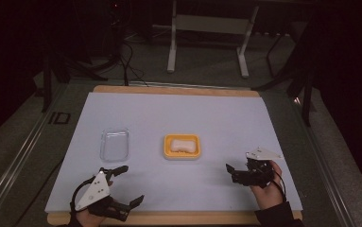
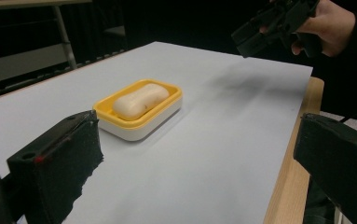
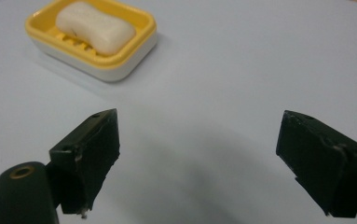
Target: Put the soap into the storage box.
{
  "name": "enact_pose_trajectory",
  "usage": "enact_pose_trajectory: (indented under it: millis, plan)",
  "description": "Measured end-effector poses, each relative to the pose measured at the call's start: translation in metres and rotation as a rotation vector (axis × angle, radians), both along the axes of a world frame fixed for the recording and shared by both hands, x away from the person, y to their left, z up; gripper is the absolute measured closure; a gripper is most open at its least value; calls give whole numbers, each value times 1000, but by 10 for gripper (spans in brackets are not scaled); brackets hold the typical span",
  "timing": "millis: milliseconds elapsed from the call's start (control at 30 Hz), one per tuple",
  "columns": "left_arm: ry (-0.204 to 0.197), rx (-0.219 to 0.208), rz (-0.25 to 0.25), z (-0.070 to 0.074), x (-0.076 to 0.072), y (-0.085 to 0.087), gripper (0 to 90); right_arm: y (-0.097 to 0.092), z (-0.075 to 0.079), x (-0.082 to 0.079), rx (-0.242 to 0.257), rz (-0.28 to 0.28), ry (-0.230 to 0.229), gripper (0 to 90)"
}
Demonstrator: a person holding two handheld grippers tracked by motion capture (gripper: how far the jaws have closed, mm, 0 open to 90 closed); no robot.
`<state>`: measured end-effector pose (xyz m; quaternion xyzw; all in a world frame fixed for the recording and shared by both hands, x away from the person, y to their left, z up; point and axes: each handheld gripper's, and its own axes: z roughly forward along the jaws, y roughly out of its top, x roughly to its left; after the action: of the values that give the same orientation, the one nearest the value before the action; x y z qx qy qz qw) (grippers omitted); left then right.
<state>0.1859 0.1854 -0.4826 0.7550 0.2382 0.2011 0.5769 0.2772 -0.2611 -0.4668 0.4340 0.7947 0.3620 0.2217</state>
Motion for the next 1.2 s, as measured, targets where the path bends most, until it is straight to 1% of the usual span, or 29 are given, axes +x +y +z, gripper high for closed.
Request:
enact_pose_trajectory:
  millis: [33, 167, 433, 500, 567, 733, 867, 1067, 1200]
  plan:
    - [1, 1, -1, 0, 0, 0, 12, 0, -1, -2, -4, -3, 4, 132]
    - [-1, 2, -4, 0, 0, -1, 11, -4, 0, -6, -6, -13, -14, 132]
    - [3, 3, -7, 0, 1, -1, 12, -15, 0, -9, 21, -47, -29, 132]
    - [3, 2, -7, 0, 1, -1, 12, -15, 0, -9, 25, -45, -24, 132]
    - [4, 1, -7, 0, 1, -1, 12, -15, 0, -9, 27, -45, -34, 132]
    - [5, 4, -2, 0, 2, -1, 12, -15, -1, -10, 31, -41, -38, 132]
    - [6, 3, -3, 0, 2, -2, 11, -14, -2, -10, 49, -36, -38, 133]
    - [6, 2, -7, 1, 2, -2, 11, -11, -3, -10, 53, -21, -40, 133]
    - [5, 1, -7, 1, 2, -2, 12, -11, -3, -10, 52, -21, -43, 134]
